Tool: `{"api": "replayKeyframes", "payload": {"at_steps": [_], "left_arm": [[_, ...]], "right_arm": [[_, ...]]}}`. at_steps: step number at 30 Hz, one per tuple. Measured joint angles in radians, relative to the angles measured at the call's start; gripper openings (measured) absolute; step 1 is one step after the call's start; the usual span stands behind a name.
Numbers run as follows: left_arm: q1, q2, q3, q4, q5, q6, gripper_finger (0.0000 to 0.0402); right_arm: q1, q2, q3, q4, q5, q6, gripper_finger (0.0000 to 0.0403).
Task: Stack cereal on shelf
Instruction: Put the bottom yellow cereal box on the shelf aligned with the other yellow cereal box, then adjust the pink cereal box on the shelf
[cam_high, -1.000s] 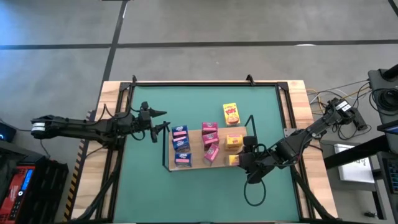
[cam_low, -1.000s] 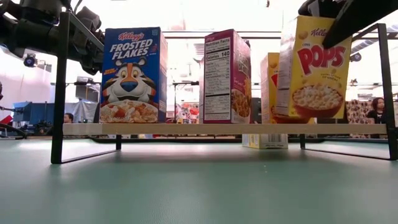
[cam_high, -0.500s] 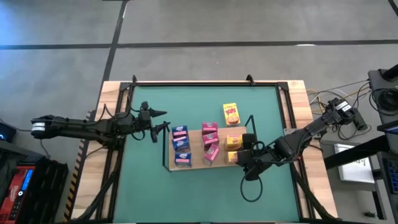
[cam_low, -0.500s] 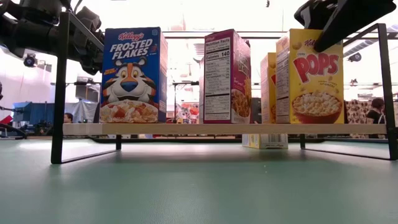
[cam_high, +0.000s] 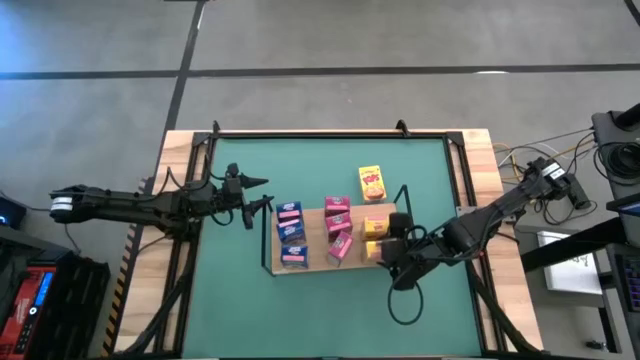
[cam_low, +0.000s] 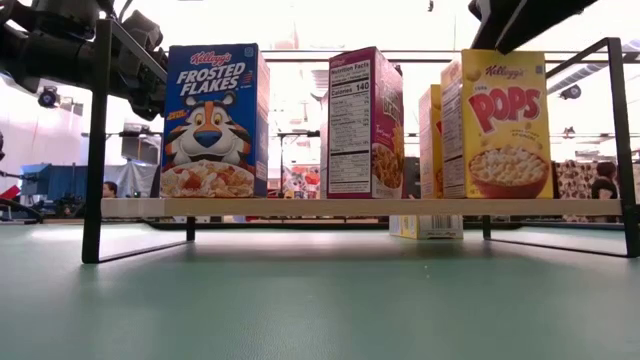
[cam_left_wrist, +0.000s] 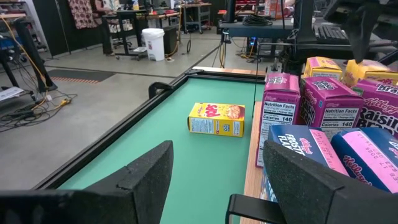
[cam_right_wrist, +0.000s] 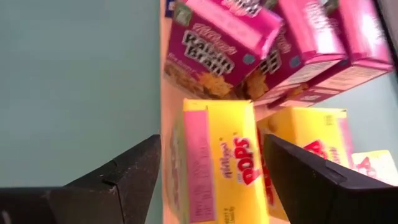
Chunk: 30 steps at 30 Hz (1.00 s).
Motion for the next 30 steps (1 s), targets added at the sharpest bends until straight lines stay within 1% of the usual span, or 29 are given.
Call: {"api": "replayKeyframes", "payload": {"at_steps": [4, 8, 12, 16, 18, 21, 24, 25, 30], "left_arm": [[0.0, 0.0, 0.0, 0.0, 0.0, 0.0, 0.0233], [0.0, 0.0, 0.0, 0.0, 0.0, 0.0, 0.0233], [0.0, 0.0, 0.0, 0.003, 0.0, 0.0, 0.0233], [0.0, 0.0, -0.001, 0.005, 0.0, 0.0, 0.0233], [0.0, 0.0, -0.001, 0.005, 0.0, 0.0, 0.0233], [0.0, 0.0, -0.001, 0.005, 0.0, 0.0, 0.0233], [0.0, 0.001, -0.001, 0.008, 0.0, 0.001, 0.0233], [0.0, 0.001, -0.001, 0.009, 0.0, 0.001, 0.0233], [0.0, 0.002, -0.001, 0.013, 0.0, 0.001, 0.0233]], "right_arm": [[0.0, 0.0, 0.029, -0.022, 0.017, -0.004, 0.027], [0.0, -0.001, 0.074, -0.019, 0.034, -0.046, 0.027], [0.0, -0.001, 0.099, 0.046, 0.023, -0.185, 0.0274], [-0.004, 0.0, 0.098, 0.121, -0.043, -0.377, 0.0283], [-0.012, 0.004, 0.094, 0.155, -0.057, -0.433, 0.0288], [-0.037, 0.019, 0.092, 0.196, -0.059, -0.444, 0.0292], [-0.067, 0.043, 0.092, 0.225, -0.11, -0.462, 0.0293], [-0.077, 0.053, 0.092, 0.222, -0.128, -0.47, 0.0293], [-0.107, 0.113, 0.114, 0.223, -0.152, -0.491, 0.0293]]}}
